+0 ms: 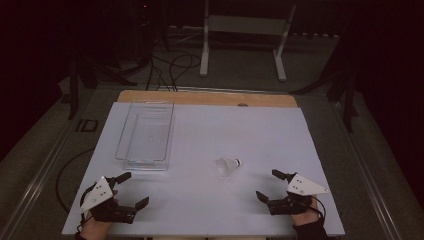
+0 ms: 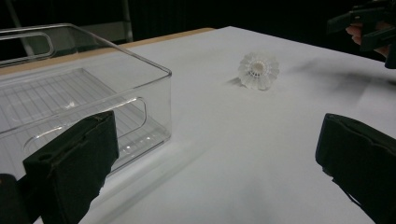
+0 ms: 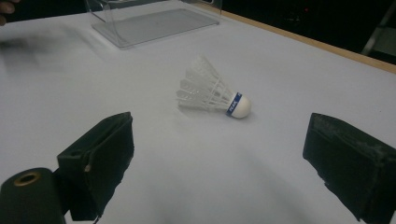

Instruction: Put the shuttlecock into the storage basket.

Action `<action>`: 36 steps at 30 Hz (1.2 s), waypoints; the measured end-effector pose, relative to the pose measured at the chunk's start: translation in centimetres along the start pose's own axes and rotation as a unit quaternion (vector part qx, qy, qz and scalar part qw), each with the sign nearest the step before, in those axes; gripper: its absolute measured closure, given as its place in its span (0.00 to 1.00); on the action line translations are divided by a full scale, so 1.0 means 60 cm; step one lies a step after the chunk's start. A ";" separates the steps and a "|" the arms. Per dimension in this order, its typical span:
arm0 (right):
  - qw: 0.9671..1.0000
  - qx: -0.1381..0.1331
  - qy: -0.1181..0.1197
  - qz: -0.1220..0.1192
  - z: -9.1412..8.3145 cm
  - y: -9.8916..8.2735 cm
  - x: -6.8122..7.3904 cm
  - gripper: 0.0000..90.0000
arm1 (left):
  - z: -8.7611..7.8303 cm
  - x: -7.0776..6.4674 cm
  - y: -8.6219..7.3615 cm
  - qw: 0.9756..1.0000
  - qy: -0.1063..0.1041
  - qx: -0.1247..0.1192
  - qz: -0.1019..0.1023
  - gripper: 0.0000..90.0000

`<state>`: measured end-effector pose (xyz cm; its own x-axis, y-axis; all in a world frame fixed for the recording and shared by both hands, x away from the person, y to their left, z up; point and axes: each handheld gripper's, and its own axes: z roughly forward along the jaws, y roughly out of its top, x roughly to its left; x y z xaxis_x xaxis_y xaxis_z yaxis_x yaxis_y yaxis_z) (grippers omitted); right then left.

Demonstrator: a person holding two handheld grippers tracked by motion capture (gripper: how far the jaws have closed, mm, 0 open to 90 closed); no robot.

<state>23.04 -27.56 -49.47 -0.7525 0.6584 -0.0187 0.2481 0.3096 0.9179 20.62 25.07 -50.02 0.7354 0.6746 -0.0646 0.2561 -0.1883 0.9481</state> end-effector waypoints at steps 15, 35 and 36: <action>1.000 0.000 -0.007 -0.010 -0.001 0.003 0.007 0.10 | -0.002 0.001 0.006 1.000 -0.004 -0.003 -0.008 0.00; 1.000 -0.003 -0.004 -0.001 -0.003 0.002 0.004 0.10 | -0.008 -0.021 0.076 0.996 -0.034 0.079 0.017 0.00; 1.000 -0.003 -0.005 -0.001 -0.004 0.003 0.004 0.10 | -0.007 -0.022 0.078 0.996 -0.034 0.082 0.020 0.00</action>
<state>22.75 -27.49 -49.23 -0.7466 0.6648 -0.0254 0.2421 0.3071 0.9204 20.59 23.59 -45.38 0.7863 0.6155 -0.0534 0.3207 -0.3328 0.8868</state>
